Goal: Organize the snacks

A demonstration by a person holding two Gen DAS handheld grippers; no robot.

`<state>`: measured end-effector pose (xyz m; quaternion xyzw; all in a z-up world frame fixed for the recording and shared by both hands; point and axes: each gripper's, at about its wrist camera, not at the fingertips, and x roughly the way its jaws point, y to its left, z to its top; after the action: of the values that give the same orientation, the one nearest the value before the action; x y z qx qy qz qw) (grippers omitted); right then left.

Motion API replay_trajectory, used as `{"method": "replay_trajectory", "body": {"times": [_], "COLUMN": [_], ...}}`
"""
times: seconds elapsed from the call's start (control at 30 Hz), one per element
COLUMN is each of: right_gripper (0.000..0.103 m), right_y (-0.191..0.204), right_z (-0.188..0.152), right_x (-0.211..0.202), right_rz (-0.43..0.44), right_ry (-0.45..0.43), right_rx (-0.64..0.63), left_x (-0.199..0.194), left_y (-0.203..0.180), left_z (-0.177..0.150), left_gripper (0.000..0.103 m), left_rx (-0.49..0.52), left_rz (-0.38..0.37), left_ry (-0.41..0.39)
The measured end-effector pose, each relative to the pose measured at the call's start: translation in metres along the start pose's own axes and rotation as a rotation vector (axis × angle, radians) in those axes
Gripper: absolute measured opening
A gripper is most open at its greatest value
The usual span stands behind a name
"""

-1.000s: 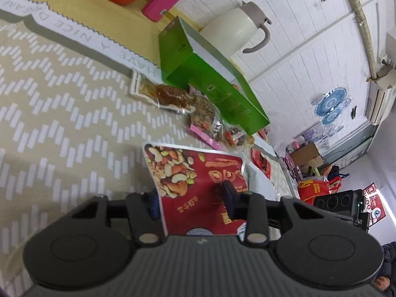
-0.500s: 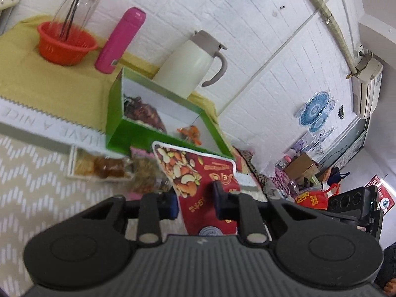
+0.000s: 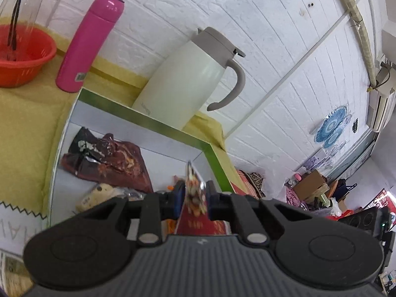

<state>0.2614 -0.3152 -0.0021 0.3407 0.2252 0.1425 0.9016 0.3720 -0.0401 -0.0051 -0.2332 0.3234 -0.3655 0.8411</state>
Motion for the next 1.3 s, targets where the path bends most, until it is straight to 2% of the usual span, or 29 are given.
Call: {"method": "replay_trajectory", "body": {"times": [0.07,0.1,0.17,0.27,0.3,0.33,0.37,0.43,0.47,0.53,0.57,0.63,0.7,0.73,0.8,0.9,1.1,1.2,1.3], "right_gripper": [0.011,0.025,0.03,0.056,0.085,0.103,0.103,0.103,0.103,0.103,0.103,0.103,0.103,0.103,0.103,0.103,0.103,0.103,0.103], "right_y": [-0.001,-0.004,-0.011,-0.016,-0.013,-0.009,-0.007,-0.008,-0.01,-0.017,-0.021,-0.032,-0.043,-0.047,-0.049,-0.039,-0.019,-0.016,-0.017], "right_z": [0.006,0.006,0.004,-0.008,-0.013,-0.018,-0.021,-0.025,-0.025,-0.028,-0.031,-0.036,-0.041,-0.044,-0.048,-0.053,-0.064,-0.066,-0.07], "right_x": [0.007,0.009,0.007,-0.008,-0.018,-0.03,-0.042,-0.061,-0.066,-0.071,-0.07,-0.065,-0.058,-0.055,-0.05,-0.045,-0.027,-0.02,-0.008], "right_rz": [-0.018,-0.046,-0.03,0.023,0.011,-0.014,-0.045,-0.054,-0.06,-0.087,-0.108,-0.135,-0.096,-0.073,-0.033,0.028,0.078,0.142,0.155], "right_ry": [-0.002,0.007,0.038,0.133,0.143,0.12,0.098,0.118,0.153,0.208,0.246,0.302,0.357,0.375,0.398,0.436,0.526,0.546,0.599], "right_rx": [-0.028,-0.019,-0.001,0.014,-0.012,-0.041,-0.058,-0.066,-0.072,-0.086,-0.089,-0.054,0.02,0.06,0.1,0.064,-0.029,-0.011,0.017], "left_x": [0.013,0.017,0.023,0.027,0.025,0.021,0.014,-0.01,-0.025,-0.055,-0.068,-0.09,-0.098,-0.1,-0.105,-0.119,-0.125,-0.126,-0.121], "left_y": [0.006,0.01,0.018,0.028,0.028,0.028,0.027,0.019,0.012,-0.002,-0.009,-0.017,-0.014,-0.009,-0.002,0.0,0.001,-0.001,0.004], "left_z": [0.004,0.005,0.005,0.001,-0.001,-0.002,-0.003,-0.009,-0.015,-0.034,-0.045,-0.07,-0.089,-0.098,-0.112,-0.128,-0.156,-0.162,-0.163], "left_gripper": [0.006,0.006,0.006,0.006,0.006,0.006,0.007,0.03,0.054,0.055,0.058,0.059,0.059,0.059,0.059,0.059,0.059,0.059,0.06], "left_rx": [0.009,0.002,-0.005,-0.023,-0.015,-0.009,-0.014,0.013,0.048,0.124,0.158,0.178,0.119,0.057,-0.013,-0.047,-0.083,-0.073,-0.136], "left_rz": [0.053,0.091,0.134,0.126,0.12,0.11,0.089,0.05,0.05,0.066,0.085,0.149,0.198,0.221,0.249,0.272,0.312,0.301,0.195], "left_ry": [0.017,0.017,0.018,0.038,0.04,0.042,0.042,0.039,0.023,0.016,0.019,0.024,0.079,0.116,0.14,0.106,0.124,0.095,0.114]}}
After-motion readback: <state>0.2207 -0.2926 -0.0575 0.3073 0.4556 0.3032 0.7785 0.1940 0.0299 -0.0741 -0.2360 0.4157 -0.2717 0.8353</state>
